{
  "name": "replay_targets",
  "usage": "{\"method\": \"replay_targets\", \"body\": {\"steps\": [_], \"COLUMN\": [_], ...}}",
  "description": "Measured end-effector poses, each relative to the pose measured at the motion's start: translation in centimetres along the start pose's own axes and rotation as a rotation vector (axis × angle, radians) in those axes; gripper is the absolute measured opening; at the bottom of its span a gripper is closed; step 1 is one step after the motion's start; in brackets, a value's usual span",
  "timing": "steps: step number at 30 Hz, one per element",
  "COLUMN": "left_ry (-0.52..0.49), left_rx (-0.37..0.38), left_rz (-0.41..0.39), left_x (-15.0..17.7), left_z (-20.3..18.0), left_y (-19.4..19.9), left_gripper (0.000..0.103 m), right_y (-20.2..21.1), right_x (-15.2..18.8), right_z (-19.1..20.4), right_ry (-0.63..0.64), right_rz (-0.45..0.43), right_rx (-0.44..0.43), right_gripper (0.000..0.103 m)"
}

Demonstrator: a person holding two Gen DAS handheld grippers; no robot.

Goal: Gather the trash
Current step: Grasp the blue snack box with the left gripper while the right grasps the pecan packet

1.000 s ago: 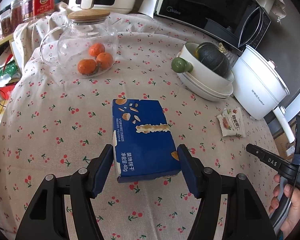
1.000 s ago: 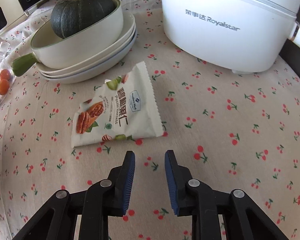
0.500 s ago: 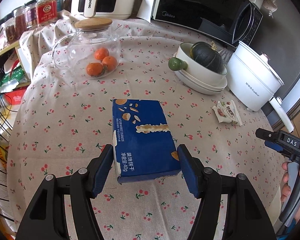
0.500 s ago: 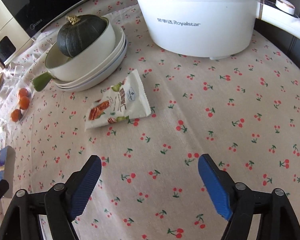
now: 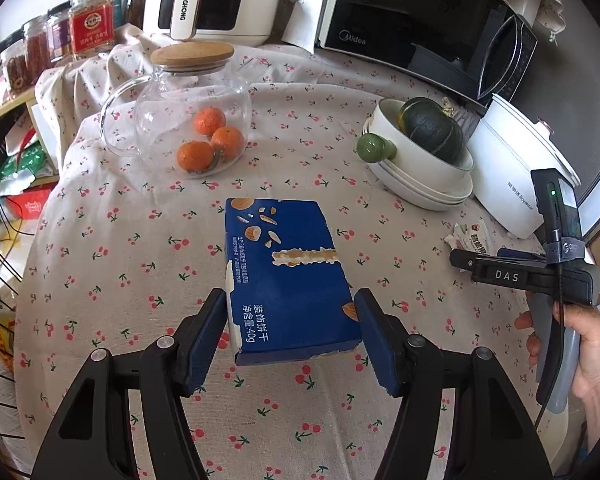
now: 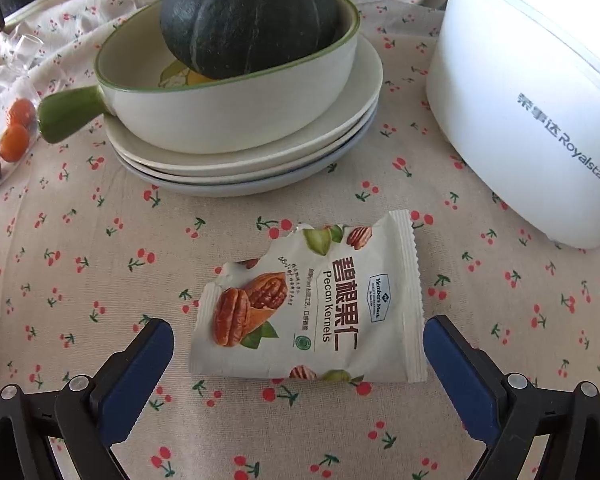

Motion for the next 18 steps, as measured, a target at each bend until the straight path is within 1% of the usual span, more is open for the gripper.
{"method": "replay_targets", "body": {"steps": [4,8,9,11,18], "left_ry": [0.004,-0.01,-0.015,-0.029,-0.069], "left_rx": [-0.004,-0.006,-0.005,-0.002,0.01], "left_rz": [0.004,0.009,0.009,0.01,0.022], "left_x": [0.2,0.5,0.6,0.8,2.4], "left_z": [0.0,-0.4,-0.5,-1.0,-2.8], "left_y": [-0.4,-0.5,-0.4,-0.2,1.8], "left_gripper": [0.067,0.067,0.067,0.067,0.067], "right_y": [-1.3,-0.7,-0.3,0.9,6.0], "right_x": [0.4,0.5,0.6,0.9,3.3], "right_z": [-1.0,-1.4,-1.4,-1.6,-2.4], "right_ry": [-0.044,-0.055,-0.05,-0.044,-0.037], "right_rz": [0.017,-0.016,-0.024,-0.037,-0.056], "right_rx": [0.002,-0.02,-0.023,-0.036,-0.058], "right_gripper": [0.102,0.097,0.096,0.09,0.089]}}
Point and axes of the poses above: each gripper's, at about its wrist camera, not at the fingertips, and y roughly against the way its jaws point, z to its left, x to its underside, the point moved 9 cm from there along -y, roughly the way its jaws point, and after that the axes turned 13 degrees about -z, right-handed, at the moved point
